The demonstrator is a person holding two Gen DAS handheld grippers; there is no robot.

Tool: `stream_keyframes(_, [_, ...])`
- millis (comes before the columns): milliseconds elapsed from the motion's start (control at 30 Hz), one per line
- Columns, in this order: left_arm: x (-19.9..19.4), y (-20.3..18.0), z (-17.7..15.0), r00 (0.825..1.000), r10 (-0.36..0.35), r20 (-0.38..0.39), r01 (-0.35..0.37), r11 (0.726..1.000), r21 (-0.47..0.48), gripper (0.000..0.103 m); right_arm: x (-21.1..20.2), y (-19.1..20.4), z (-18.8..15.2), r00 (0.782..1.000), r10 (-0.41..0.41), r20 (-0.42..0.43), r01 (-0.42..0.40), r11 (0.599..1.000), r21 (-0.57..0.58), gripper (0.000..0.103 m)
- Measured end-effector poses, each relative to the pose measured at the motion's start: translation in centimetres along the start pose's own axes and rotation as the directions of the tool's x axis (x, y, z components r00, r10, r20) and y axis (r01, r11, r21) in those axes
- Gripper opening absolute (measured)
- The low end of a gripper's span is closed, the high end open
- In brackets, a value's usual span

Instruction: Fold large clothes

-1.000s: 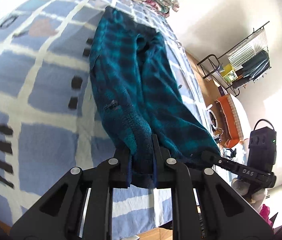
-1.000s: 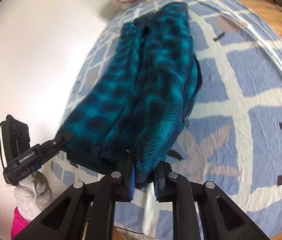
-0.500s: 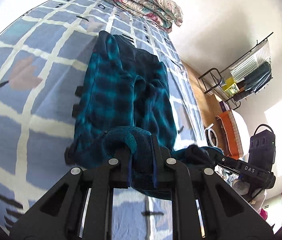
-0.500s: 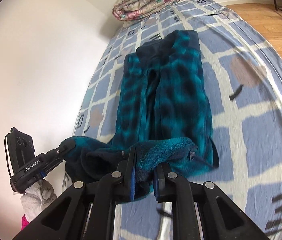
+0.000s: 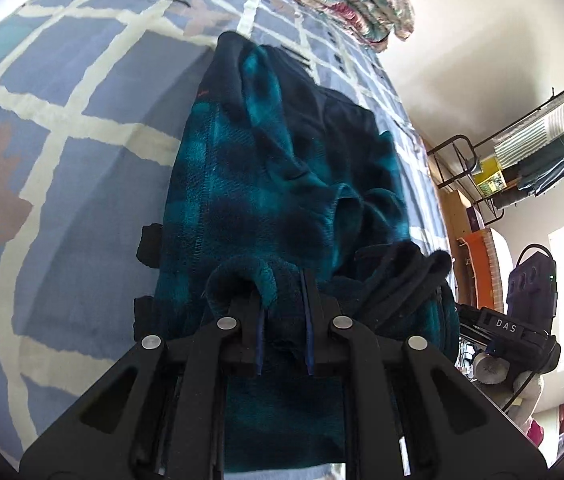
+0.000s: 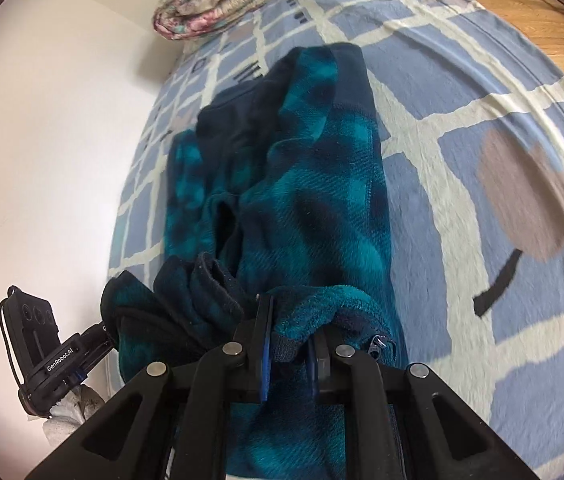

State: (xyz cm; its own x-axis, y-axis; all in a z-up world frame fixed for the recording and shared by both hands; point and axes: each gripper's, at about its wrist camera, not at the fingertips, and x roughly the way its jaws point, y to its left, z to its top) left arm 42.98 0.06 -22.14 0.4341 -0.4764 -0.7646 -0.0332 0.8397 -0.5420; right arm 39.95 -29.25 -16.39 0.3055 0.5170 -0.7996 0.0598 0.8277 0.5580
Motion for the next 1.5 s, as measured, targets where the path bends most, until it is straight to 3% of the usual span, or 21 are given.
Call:
stream_keyframes(167, [1.4,2.0,0.2,0.997,-0.068,-0.030,0.066,0.996,-0.058,0.017,1.2,-1.5,0.3,0.999,0.036,-0.012,-0.036,0.999,0.039,0.012])
stream_keyframes(267, [0.9,2.3,0.7,0.993,-0.105,-0.046,0.101,0.992,-0.076,0.021,0.6,-2.2,0.7,0.996,0.092,-0.018,-0.091,0.994,0.060,0.020])
stream_keyframes(400, [-1.2,2.8,1.9,0.978,-0.208,-0.025,0.204,0.972,-0.116,0.035,-1.7,-3.2,0.9,0.988,0.155,0.007,-0.155,0.987,0.045,0.027])
stream_keyframes(500, [-2.0,2.8,2.8,0.972,-0.235,-0.026,0.231,0.966,-0.119,0.037,-3.5,-4.7,1.1,0.978,0.205,0.048,-0.207,0.977,0.043,0.059])
stream_keyframes(567, [-2.4,2.9,3.0,0.975,-0.222,-0.022,0.218,0.970,-0.107,0.039,-4.5,-5.7,1.3,0.973,0.211,0.091,-0.217,0.974,0.060,0.061])
stream_keyframes(633, [-3.5,3.2,3.3,0.981,-0.190,0.023,0.192,0.979,-0.075,0.060,-5.5,-6.4,1.2,0.969,0.215,0.119,-0.221,0.975,0.037,0.061])
stream_keyframes(700, [-4.4,4.1,3.6,0.981,-0.185,0.065,0.190,0.979,-0.081,0.067,-5.6,-6.0,0.6,0.981,0.159,0.110,-0.156,0.987,-0.039,0.061])
stream_keyframes(800, [-5.1,4.6,3.4,0.983,-0.168,0.075,0.172,0.984,-0.055,0.067,-4.5,-4.7,-0.8,0.993,0.082,0.082,-0.070,0.987,-0.145,0.052])
stream_keyframes(900, [-5.1,3.0,2.4,0.994,-0.080,0.074,0.073,0.993,0.090,0.067,-3.2,-3.5,-1.8,0.998,0.020,0.065,-0.005,0.974,-0.229,0.051])
stream_keyframes(1000, [-2.9,2.3,1.8,1.000,-0.020,0.020,0.016,0.989,0.148,0.067,-1.5,-3.3,-1.8,0.998,-0.030,0.055,0.042,0.972,-0.232,0.051])
stream_keyframes(1067, [-1.0,2.4,1.4,1.000,0.008,-0.017,-0.006,0.989,0.150,0.067,-1.0,-2.9,-2.0,0.995,-0.065,0.070,0.080,0.966,-0.244,0.043])
stream_keyframes(1100, [-0.1,2.4,1.1,0.999,0.023,-0.032,-0.018,0.987,0.158,0.052,-1.0,-2.4,-2.1,0.992,-0.097,0.085,0.116,0.959,-0.257,0.028])
stream_keyframes(1133, [0.9,2.4,0.8,0.996,0.079,-0.043,-0.070,0.981,0.181,0.028,-1.3,-2.0,-2.3,0.987,-0.120,0.107,0.145,0.952,-0.270,0.023])
stream_keyframes(1167, [1.8,2.5,0.5,0.988,0.154,-0.031,-0.144,0.968,0.207,0.027,-1.6,-1.4,-2.5,0.979,-0.149,0.138,0.184,0.938,-0.294,0.022])
stream_keyframes(1200, [2.3,2.7,0.4,0.982,0.185,-0.024,-0.177,0.962,0.206,0.027,-1.6,-1.0,-2.5,0.964,-0.208,0.166,0.252,0.916,-0.313,0.020])
stream_keyframes(1267, [2.3,3.0,0.2,0.984,0.179,-0.017,-0.173,0.966,0.195,0.027,-1.2,-0.6,-2.5,0.942,-0.289,0.172,0.332,0.881,-0.338,0.021])
stream_keyframes(1400, [-0.7,1.9,0.3,0.977,0.191,0.096,-0.207,0.955,0.211,0.027,-3.7,1.7,-3.8,0.908,-0.299,0.292,0.398,0.833,-0.384,0.026])
stream_keyframes(1433, [-1.6,1.5,0.2,0.980,0.164,0.110,-0.184,0.960,0.210,0.027,-4.3,2.5,-4.4,0.911,-0.274,0.307,0.385,0.830,-0.404,0.026])
stream_keyframes(1500, [-2.9,0.4,-0.3,0.989,0.097,0.111,-0.121,0.964,0.236,0.027,-5.5,4.7,-5.7,0.940,-0.149,0.306,0.289,0.824,-0.488,0.026])
